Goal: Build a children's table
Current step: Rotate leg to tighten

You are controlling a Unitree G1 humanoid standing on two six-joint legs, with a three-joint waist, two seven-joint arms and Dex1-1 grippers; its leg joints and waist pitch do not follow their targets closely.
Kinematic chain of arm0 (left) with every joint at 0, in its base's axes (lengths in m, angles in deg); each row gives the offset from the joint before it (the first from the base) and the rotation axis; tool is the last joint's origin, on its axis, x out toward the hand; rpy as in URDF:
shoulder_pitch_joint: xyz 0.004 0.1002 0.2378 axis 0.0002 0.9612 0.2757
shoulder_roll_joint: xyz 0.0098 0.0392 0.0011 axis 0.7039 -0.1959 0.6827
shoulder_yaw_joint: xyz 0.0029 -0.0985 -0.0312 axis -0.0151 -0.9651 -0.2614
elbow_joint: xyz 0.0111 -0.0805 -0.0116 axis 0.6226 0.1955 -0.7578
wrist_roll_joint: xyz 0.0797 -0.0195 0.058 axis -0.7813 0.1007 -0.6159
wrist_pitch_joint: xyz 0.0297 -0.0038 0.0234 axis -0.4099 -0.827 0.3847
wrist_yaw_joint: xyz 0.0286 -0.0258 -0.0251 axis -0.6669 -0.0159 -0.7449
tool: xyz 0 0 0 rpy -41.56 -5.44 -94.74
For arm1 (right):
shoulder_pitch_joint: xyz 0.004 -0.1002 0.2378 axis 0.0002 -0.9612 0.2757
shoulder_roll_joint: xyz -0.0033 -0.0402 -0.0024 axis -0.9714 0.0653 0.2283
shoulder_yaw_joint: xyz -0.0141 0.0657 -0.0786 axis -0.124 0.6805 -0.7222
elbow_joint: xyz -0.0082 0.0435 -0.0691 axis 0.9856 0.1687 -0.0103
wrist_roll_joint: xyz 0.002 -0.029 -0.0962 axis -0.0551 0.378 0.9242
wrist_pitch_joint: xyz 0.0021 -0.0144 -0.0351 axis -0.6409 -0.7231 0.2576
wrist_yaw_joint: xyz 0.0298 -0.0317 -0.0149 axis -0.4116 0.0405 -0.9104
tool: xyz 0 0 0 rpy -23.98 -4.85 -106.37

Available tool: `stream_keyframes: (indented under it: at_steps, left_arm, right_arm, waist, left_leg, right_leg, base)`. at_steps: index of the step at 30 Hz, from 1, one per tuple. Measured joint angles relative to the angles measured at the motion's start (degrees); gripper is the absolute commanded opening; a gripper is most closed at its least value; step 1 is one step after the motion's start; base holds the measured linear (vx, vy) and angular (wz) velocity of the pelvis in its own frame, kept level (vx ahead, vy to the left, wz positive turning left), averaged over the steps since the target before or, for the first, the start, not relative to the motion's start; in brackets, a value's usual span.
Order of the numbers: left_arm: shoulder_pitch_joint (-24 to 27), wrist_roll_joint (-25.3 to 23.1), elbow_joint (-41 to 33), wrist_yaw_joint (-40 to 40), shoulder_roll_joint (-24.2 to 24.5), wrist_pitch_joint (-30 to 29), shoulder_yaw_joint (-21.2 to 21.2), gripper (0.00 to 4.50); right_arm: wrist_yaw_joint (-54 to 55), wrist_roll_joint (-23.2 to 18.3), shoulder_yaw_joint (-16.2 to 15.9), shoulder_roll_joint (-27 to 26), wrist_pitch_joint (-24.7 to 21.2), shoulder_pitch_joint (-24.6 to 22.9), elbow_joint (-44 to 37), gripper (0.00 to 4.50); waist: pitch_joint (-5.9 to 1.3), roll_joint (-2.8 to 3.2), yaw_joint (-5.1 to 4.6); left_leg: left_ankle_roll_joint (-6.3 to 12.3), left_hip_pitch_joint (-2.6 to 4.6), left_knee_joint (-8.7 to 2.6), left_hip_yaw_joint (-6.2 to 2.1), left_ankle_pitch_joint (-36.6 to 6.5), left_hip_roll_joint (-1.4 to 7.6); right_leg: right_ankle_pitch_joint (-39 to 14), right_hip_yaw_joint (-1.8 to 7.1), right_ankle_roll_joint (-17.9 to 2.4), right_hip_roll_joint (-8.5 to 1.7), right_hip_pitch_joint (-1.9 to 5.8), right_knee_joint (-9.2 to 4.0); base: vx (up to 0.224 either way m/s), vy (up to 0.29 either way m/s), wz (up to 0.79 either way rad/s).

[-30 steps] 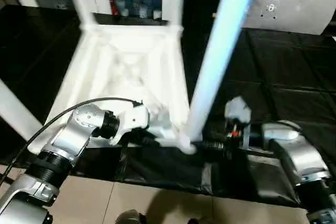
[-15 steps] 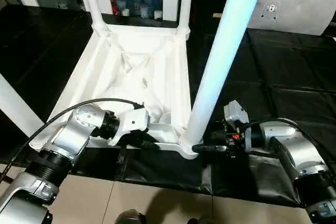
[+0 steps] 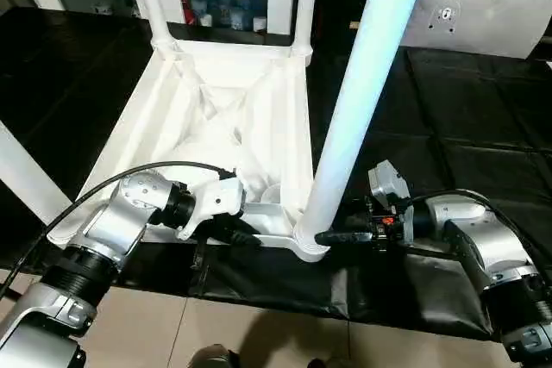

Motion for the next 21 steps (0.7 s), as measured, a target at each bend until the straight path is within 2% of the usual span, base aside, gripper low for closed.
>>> stream_keyframes:
  at_steps: [9,14,19,21]
  left_arm:
    - [0.4,0.1,-0.3,-0.3,-1.1,-1.4,-0.6,0.00]
    - [0.3,-0.4,-0.4,-3.4,-3.3,-5.6,-1.3,0.00]
    - [-0.3,-2.2,0.3,-10.2,-7.3,-10.5,-3.0,0.00]
    - [-1.1,-2.8,1.3,-13.6,-9.1,-12.5,-3.4,0.00]
  right_arm:
    - [2.1,-0.8,1.0,-0.6,-2.7,-2.6,-3.0,1.98]
    - [6.4,-1.3,2.9,-1.9,-5.7,-4.7,-5.2,1.98]
    - [17.3,-0.3,6.3,-5.3,-8.7,-6.3,-7.0,1.98]
    - [23.5,1.1,7.9,-8.4,-9.6,-6.5,-7.5,1.98]
  waist:
    - [0.01,0.03,0.15]
    - [0.03,0.28,0.14]
    - [0.09,0.27,-0.66]
    - [0.09,0.29,-1.23]
  left_leg:
    - [0.00,0.04,-0.01,0.01,0.0,0.00]
    - [-0.02,0.28,-0.02,0.10,0.0,0.00]
    - [-0.44,0.77,-0.21,0.19,0.1,0.00]
    - [-0.56,0.93,-0.27,0.21,0.2,0.00]
  right_leg:
    - [0.0,0.00,0.0,-0.01,0.04,-0.03]
    - [0.0,0.01,-0.1,-0.08,0.28,-0.08]
    - [0.1,0.07,-0.1,-0.11,0.58,-0.14]
    - [-0.1,0.11,0.2,-0.11,0.63,-0.20]
  base:
    - [0.000,0.000,0.00]
    - [0.000,0.000,0.00]
    - [0.000,0.000,0.00]
    - [0.000,0.000,0.00]
